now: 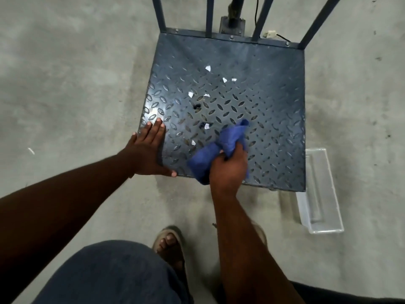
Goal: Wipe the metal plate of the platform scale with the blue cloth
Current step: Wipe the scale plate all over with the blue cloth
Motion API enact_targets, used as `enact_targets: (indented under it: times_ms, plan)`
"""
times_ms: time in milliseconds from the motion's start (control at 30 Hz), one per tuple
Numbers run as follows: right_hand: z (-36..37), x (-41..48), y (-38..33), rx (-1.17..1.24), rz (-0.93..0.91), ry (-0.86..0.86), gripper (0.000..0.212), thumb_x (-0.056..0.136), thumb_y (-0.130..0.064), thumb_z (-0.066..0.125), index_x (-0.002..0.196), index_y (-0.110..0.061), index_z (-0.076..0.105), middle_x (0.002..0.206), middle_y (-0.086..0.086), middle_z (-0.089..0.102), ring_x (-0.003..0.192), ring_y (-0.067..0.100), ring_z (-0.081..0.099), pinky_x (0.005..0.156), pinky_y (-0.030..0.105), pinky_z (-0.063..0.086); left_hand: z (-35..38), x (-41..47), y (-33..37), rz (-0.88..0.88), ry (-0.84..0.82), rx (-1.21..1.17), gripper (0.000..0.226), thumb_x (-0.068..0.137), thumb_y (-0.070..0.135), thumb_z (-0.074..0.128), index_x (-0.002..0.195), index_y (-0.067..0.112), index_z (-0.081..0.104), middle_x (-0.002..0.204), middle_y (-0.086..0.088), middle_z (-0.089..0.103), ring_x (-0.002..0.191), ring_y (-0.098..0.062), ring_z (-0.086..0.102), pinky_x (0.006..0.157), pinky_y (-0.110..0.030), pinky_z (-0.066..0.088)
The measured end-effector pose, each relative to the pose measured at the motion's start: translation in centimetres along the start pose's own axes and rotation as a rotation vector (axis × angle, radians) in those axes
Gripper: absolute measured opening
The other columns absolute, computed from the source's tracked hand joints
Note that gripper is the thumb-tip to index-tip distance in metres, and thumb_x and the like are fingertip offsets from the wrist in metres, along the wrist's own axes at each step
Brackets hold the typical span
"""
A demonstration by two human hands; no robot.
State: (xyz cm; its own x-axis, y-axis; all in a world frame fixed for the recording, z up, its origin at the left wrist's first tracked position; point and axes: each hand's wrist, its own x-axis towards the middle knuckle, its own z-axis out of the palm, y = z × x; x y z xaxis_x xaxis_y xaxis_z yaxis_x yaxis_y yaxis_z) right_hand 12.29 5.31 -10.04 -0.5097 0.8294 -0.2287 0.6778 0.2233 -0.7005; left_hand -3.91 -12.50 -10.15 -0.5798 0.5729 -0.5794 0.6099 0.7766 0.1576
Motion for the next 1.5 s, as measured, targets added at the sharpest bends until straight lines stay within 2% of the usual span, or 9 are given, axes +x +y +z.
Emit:
enact_targets:
  times_ms: [233,433,600,800,900,1000,1167,1333,1500]
  plan:
    - [4.4,-0.5,-4.9,0.072,-0.197,-0.390,0.022,0.094,-0.009,0.058,0.115,-0.009,0.067,0.112,0.011,0.066,0.101,0.026,0.062,0.083,0.032,0.046,2.7,0.5,-2.2,0.136,0.186,-0.040,0.163,0.045,0.110,0.042,0.172,0.015,0.005,0.180,-0.005,-0.007,0.165,-0.030,-0.007,0.128,-0.065,0.008]
    - [3.5,1.0,-3.6,0.017,-0.091,0.070,0.025,0.091,-0.010,0.054,0.113,-0.006,0.066,0.108,0.011,0.065,0.095,0.019,0.058,0.081,0.021,0.036,3.4,0.8,-2.3,0.121,0.264,-0.077,0.163,0.047,0.114,0.048,0.170,0.025,-0.012,0.177,0.010,-0.023,0.165,-0.019,-0.016,0.128,-0.053,-0.005]
    - [5.7,-0.8,-6.3,0.037,-0.228,-0.479,0.019,0.092,-0.015,0.060,0.106,-0.025,0.068,0.101,0.001,0.071,0.094,0.022,0.066,0.084,0.041,0.055,4.3,0.8,-3.2,0.280,0.412,-0.113,0.131,0.065,0.092,0.050,0.168,0.014,0.024,0.175,-0.021,0.022,0.161,-0.046,0.020,0.122,-0.077,0.020]
    - [3.6,1.5,-5.3,0.277,-0.082,0.025,0.011,0.085,-0.028,0.051,0.089,-0.021,0.058,0.079,-0.001,0.057,0.074,0.018,0.053,0.073,0.034,0.041,3.1,0.6,-3.0,0.178,0.248,-0.191,0.162,0.048,0.111,0.053,0.172,0.024,-0.005,0.178,0.008,-0.016,0.164,-0.017,-0.014,0.129,-0.049,-0.007]
    - [3.8,0.7,-3.5,-0.178,-0.202,-0.117,0.024,0.091,-0.015,0.055,0.114,-0.015,0.063,0.112,0.008,0.058,0.097,0.022,0.055,0.082,0.029,0.038,1.6,0.8,-4.3,0.233,0.169,-0.416,0.135,0.072,0.066,0.084,0.172,0.021,0.006,0.179,0.005,-0.004,0.164,-0.014,-0.003,0.132,-0.044,0.001]
    - [5.6,-2.9,-4.3,-0.270,-0.352,-0.298,0.039,0.088,-0.008,0.059,0.123,-0.024,0.064,0.124,0.004,0.053,0.108,0.022,0.053,0.085,0.030,0.042,0.3,1.3,-5.5,0.178,0.170,-0.730,0.085,0.093,-0.003,0.071,0.166,0.015,0.032,0.172,-0.006,0.033,0.158,-0.018,0.030,0.133,-0.038,0.023]
    - [7.6,-3.6,-5.1,0.056,-0.400,-0.556,0.036,0.090,-0.008,0.063,0.100,-0.042,0.055,0.108,-0.003,0.055,0.099,0.011,0.050,0.088,0.019,0.041,-2.6,2.3,-4.6,-0.107,0.088,-1.177,0.045,0.108,0.001,0.048,0.152,0.007,0.056,0.153,-0.005,0.057,0.132,-0.010,0.053,0.098,-0.006,0.044]
    - [3.9,1.2,-3.9,0.329,-0.034,0.116,0.021,0.083,-0.018,0.058,0.102,-0.010,0.062,0.091,0.004,0.063,0.080,0.011,0.055,0.077,0.022,0.044,0.5,0.2,-3.0,-0.016,0.498,-0.713,0.053,0.105,0.043,0.049,0.149,0.017,0.063,0.150,-0.003,0.064,0.139,-0.023,0.060,0.122,-0.038,0.041]
    - [4.8,3.7,-6.2,-0.076,-0.359,-0.038,0.016,0.089,-0.011,0.058,0.105,-0.011,0.062,0.095,0.007,0.061,0.084,0.018,0.056,0.078,0.026,0.037,5.3,1.3,-0.5,0.107,0.670,-0.298,0.054,0.107,0.026,0.042,0.155,0.004,0.052,0.165,-0.019,0.045,0.153,-0.035,0.043,0.129,-0.049,0.028]
